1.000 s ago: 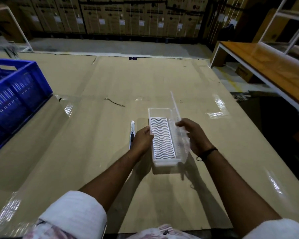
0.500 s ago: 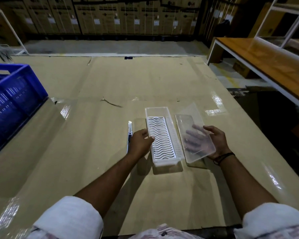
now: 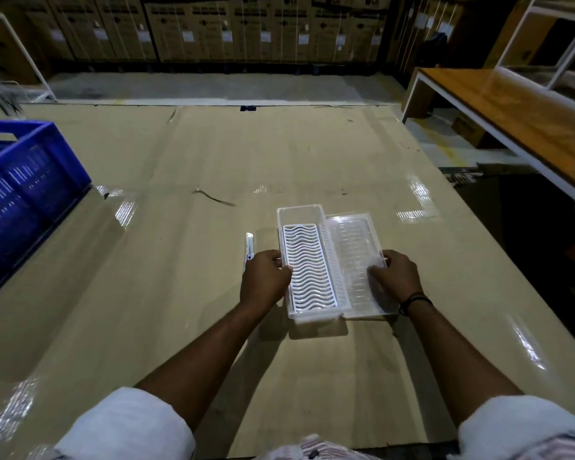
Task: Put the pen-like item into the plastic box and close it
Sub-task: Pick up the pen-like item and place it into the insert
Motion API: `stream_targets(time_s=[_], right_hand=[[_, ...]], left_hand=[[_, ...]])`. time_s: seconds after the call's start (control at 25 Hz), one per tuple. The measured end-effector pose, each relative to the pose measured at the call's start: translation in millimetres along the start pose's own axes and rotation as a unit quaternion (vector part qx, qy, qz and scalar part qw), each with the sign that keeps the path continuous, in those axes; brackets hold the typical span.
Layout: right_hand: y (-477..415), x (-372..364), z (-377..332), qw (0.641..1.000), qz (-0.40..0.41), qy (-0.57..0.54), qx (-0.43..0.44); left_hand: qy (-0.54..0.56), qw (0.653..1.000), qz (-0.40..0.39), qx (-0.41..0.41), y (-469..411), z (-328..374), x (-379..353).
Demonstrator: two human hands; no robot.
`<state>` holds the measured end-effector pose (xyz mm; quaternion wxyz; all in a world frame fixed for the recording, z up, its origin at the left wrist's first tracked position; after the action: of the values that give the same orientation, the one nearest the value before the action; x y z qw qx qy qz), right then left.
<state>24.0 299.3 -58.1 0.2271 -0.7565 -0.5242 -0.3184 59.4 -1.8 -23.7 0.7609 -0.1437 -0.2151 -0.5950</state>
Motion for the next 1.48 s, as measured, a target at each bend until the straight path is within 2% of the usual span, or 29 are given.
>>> stream_targets(time_s=[0.28,0.4,0.6,0.72,0.92,1.48], right_hand=[[8,-14,2,0.993,0.012,0.112,0.018],[18,-8,-21,0.993,0.072,0.088,0.04],[40,-13,-85,0.977,0.134,0.036,0.161],[54,-26,-110,0.968,0.139,0.03,0.206],[70,-48,-121,0.966,0.114,0.043,0.228],[74,-44,-114,0.964,0.137,0.039,0.223]], left_hand=[[-0.077,0.996,0.034,-0.038,1,6,7],[-0.076,0.996,0.047,-0.026,0,2,11],[-0.13,0.982,0.132,0.021,1,-32,41],[-0.205,0.973,0.083,0.066,-2,-55,43],[-0.267,0.96,0.057,0.068,-9,-55,38],[-0.233,0.962,0.078,0.119,-15,-54,41]])
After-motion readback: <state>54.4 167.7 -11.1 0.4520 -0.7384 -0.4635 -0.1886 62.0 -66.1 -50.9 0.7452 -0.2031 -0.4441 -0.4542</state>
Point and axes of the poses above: each hand's wrist, its own y-axis away from the middle knuckle, its own x-axis out of the back of the hand, z = x × y, the point moved 7 cm from there along -y, towards the middle knuckle, and after that the axes turned 6 degrees about z, right-handed, at the moved point
